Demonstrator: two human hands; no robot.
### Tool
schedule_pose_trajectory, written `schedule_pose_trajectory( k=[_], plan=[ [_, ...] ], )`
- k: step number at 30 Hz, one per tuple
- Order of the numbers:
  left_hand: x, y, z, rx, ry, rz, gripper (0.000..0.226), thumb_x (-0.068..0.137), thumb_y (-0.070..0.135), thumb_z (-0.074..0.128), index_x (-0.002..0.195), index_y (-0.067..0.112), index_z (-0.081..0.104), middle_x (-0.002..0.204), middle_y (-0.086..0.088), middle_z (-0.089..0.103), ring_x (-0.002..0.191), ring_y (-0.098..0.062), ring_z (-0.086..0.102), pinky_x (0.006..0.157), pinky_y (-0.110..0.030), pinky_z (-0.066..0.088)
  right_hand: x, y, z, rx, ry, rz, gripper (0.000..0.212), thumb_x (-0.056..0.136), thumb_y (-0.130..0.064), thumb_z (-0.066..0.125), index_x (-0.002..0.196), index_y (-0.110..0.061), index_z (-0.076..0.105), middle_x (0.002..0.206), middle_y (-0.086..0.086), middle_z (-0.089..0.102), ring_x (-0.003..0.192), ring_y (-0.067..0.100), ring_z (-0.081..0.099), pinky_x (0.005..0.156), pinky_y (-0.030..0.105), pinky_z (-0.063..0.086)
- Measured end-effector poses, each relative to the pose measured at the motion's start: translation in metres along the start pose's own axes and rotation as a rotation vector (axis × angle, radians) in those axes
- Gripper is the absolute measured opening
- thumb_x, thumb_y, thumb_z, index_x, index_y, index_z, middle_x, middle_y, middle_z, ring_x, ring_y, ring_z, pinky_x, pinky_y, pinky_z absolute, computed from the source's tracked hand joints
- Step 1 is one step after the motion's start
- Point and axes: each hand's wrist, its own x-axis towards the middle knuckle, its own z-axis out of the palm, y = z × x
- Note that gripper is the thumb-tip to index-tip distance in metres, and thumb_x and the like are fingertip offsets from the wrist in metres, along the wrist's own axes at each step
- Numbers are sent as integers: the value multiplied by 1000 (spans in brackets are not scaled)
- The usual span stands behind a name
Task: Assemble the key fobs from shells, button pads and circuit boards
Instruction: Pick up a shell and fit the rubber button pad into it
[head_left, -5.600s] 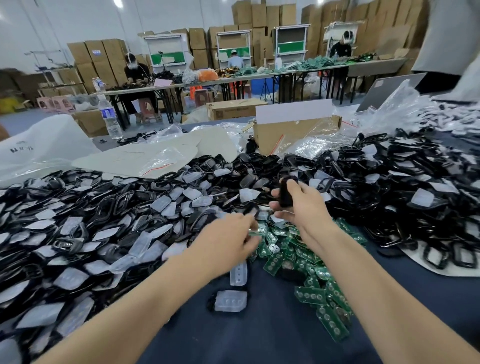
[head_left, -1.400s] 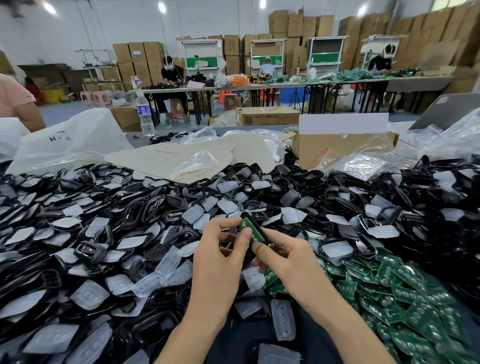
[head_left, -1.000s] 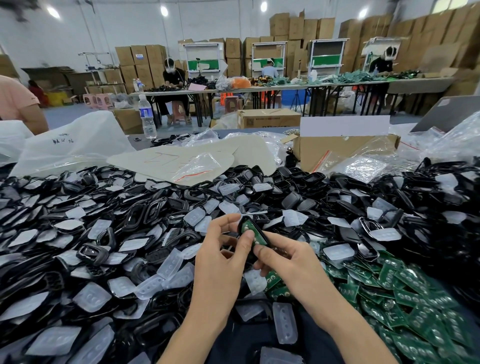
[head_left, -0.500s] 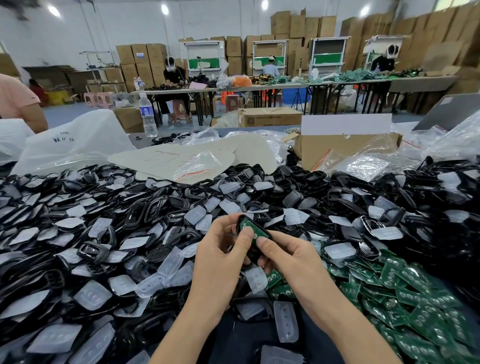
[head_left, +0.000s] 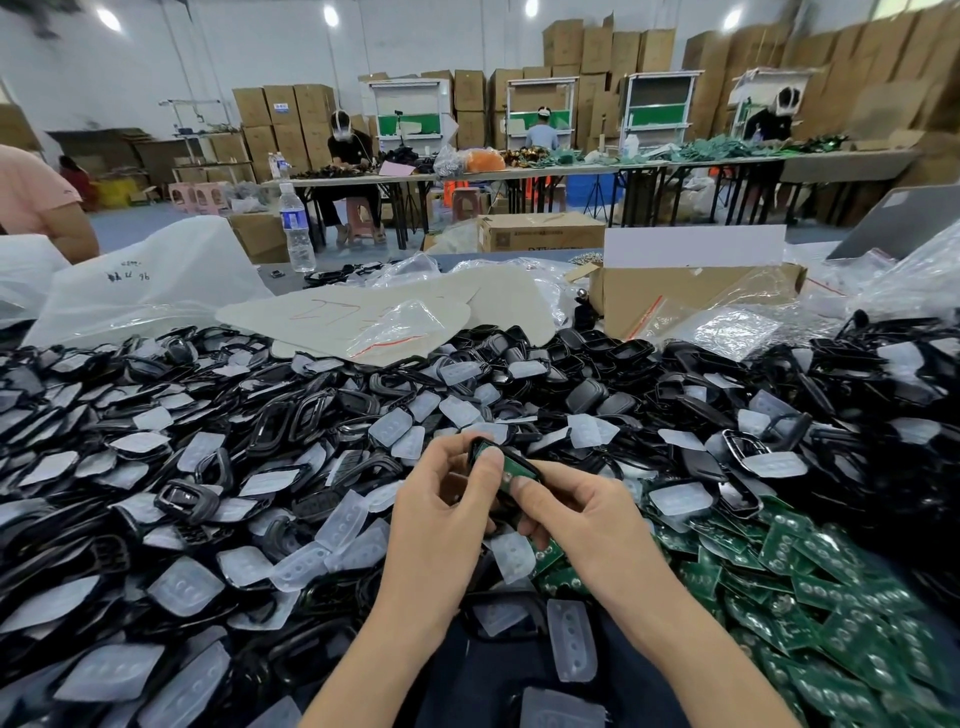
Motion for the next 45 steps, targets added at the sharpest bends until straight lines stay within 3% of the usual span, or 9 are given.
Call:
schedule_pose_trajectory(
  k=[6, 9, 12, 18, 23, 32, 36, 40, 45],
  plan=[
    [2, 2, -3, -30, -20, -41, 10, 96, 29, 65, 89, 36, 68, 77, 8, 67, 66, -10, 57, 60, -26, 53, 1, 1, -1, -19, -4, -8, 20, 97, -26, 66, 97, -42, 78, 64, -3, 66, 58, 5, 56, 60, 15, 47],
    [3, 4, -4, -12, -41, -23, 10, 97, 28, 65, 89, 33, 67, 82, 1, 66, 66, -13, 55, 63, -31, 51, 1, -1, -1, -25, -25, -16, 15, 98, -24, 65, 99, -33, 78, 67, -3, 69, 59, 5, 59, 60, 16, 48],
    [2, 6, -3, 17, -49, 6, 12, 97, 26, 65, 88, 32, 66, 82, 0, 66, 65, -10, 57, 59, -22, 51, 2, -3, -1, -30, -38, -37, 12, 97, -25, 67, 106, -26, 75, 76, -8, 73, 63, 3, 64, 59, 18, 51],
    [-6, 16, -12, 344, -79, 32, 9, 96, 41, 62, 92, 33, 61, 81, 9, 67, 71, 0, 60, 64, -13, 47, 2, 4, -12, -13, 119, 11, 7, 98, -24, 67, 101, -24, 73, 77, -6, 75, 65, 6, 66, 57, 21, 50],
    [-46, 25, -35, 914, -557, 6, 21, 95, 53, 55, 82, 36, 55, 71, 18, 61, 63, 5, 54, 52, -16, 34, 1, -2, -23, 185, 281, 109, 8, 102, -18, 59, 108, -19, 64, 86, 1, 78, 67, 14, 69, 53, 22, 51],
    [-86, 34, -34, 1177, -706, 73, 31, 92, 68, 46, 111, 44, 45, 101, 21, 45, 98, -7, 57, 79, -31, 46, -14, -14, -35, 306, 321, 176, 14, 101, -11, 50, 115, -8, 46, 82, 5, 78, 67, 21, 74, 56, 27, 58],
    [-87, 34, -34, 1154, -725, 113, 32, 94, 65, 46, 118, 44, 46, 114, 21, 47, 107, -8, 58, 87, -35, 49, -18, -13, -38, 348, 353, 174, 15, 99, -8, 45, 113, -7, 45, 79, 11, 65, 59, 24, 71, 53, 30, 58],
    [-84, 29, -38, 1077, -718, 183, 22, 95, 61, 49, 103, 42, 41, 92, 21, 52, 82, -4, 53, 67, -25, 40, -23, -8, -39, 302, 325, 152, 17, 100, -7, 38, 110, -19, 45, 73, 5, 62, 53, 19, 64, 52, 30, 55],
    [-65, 19, -35, 560, -582, -19, 12, 99, 42, 57, 93, 43, 47, 73, 10, 69, 56, -3, 57, 57, -19, 47, -21, -7, -30, 237, 245, 150, 33, 99, -2, 36, 107, -27, 55, 66, -2, 64, 50, 17, 58, 45, 27, 47]
  ],
)
